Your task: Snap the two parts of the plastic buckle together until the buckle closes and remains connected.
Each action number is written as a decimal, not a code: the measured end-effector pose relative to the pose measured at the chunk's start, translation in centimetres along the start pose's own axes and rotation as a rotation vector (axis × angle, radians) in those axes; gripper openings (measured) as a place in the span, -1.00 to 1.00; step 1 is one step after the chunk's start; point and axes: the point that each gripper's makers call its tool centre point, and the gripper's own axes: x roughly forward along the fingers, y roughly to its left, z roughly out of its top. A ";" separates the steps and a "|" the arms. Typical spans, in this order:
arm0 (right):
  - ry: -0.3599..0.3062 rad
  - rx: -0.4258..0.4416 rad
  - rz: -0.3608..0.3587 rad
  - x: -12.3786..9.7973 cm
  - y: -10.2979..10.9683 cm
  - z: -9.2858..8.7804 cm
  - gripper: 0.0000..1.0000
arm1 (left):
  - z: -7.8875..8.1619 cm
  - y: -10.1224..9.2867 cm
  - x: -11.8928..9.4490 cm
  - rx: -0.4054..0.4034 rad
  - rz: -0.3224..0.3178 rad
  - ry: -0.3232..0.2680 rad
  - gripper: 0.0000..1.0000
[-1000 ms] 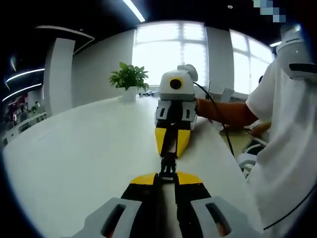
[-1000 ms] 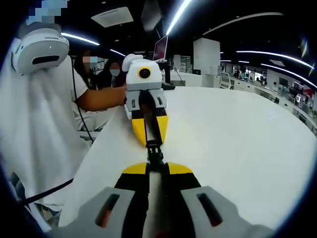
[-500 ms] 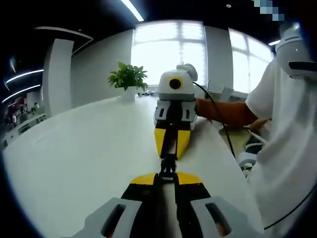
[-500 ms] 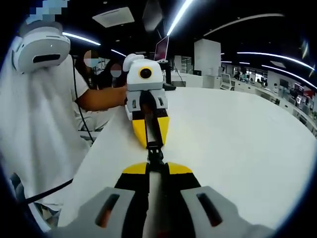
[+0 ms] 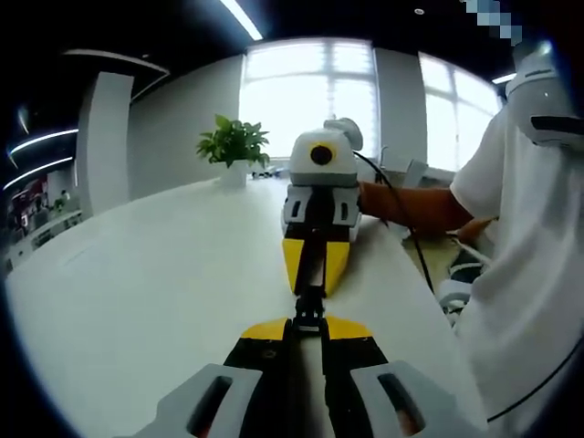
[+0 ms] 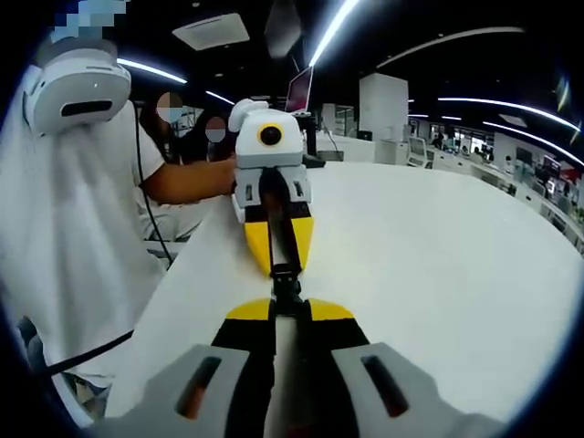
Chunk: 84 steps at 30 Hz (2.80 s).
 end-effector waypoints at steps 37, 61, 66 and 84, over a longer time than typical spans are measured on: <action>0.005 -0.011 0.078 0.1 -0.3 -0.1 -0.80 | -0.1 0.7 0.0 0.005 -0.053 0.013 -0.82; 0.013 -0.026 0.069 0.6 0.0 0.4 -0.78 | 0.2 0.1 -0.2 0.003 -0.064 0.019 -0.79; 0.014 -0.025 0.054 0.7 0.2 0.5 -0.77 | 0.1 0.3 0.0 0.011 -0.062 0.019 -0.78; 0.014 -0.005 0.000 0.7 0.2 0.4 -0.76 | 0.0 0.7 0.2 0.013 -0.043 0.022 -0.77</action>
